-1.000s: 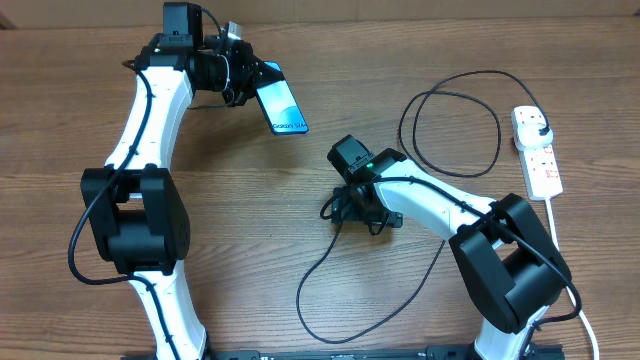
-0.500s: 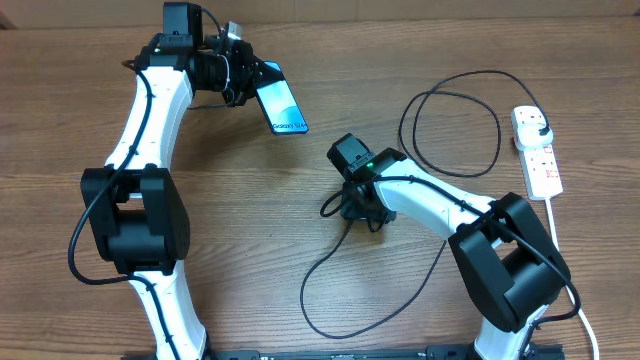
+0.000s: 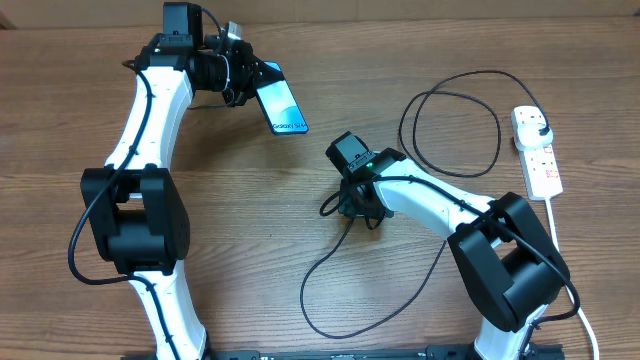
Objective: Plug charger to phone and switch on socket
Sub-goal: 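Lower the right gripper and close it on the cable connector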
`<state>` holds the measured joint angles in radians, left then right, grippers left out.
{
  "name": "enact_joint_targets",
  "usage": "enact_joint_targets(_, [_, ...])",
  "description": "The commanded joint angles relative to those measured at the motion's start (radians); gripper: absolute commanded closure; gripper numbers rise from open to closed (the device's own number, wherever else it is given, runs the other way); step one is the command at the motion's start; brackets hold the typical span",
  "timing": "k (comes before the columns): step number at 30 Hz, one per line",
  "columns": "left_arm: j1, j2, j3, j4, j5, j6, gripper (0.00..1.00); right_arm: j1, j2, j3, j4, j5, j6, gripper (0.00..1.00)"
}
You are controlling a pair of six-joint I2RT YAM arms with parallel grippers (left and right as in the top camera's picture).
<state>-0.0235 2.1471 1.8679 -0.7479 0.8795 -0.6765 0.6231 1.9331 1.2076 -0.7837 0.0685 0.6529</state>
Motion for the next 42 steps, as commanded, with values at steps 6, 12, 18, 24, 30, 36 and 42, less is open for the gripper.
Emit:
enact_joint_targets(6, [0.012,-0.016,0.02,0.002,0.038,0.019,0.96,-0.002,0.061,-0.017,-0.017,-0.006,-0.004,0.75])
enact_joint_targets(12, [0.012,-0.016,0.02,-0.002,0.039,0.019,0.96,-0.002,0.061,-0.017,-0.02,-0.013,-0.003,0.78])
enact_joint_targets(18, [0.012,-0.016,0.02,-0.004,0.039,0.019,0.96,-0.002,0.061,-0.017,-0.031,-0.019,-0.003,0.81])
enact_joint_targets(24, [0.012,-0.016,0.02,-0.004,0.038,0.019,0.96,-0.002,0.061,-0.017,-0.036,-0.029,-0.003,0.83])
enact_joint_targets(30, [0.012,-0.016,0.02,-0.005,0.039,0.019,0.96,-0.002,0.061,-0.017,-0.043,-0.045,-0.003,0.84])
enact_joint_targets(36, [0.012,-0.016,0.02,-0.005,0.039,0.019,0.96,-0.002,0.061,-0.017,-0.046,-0.048,-0.003,0.84])
enact_joint_targets(42, [0.012,-0.016,0.02,-0.007,0.038,0.019,0.96,-0.002,0.061,-0.017,-0.053,-0.048,-0.003,0.85])
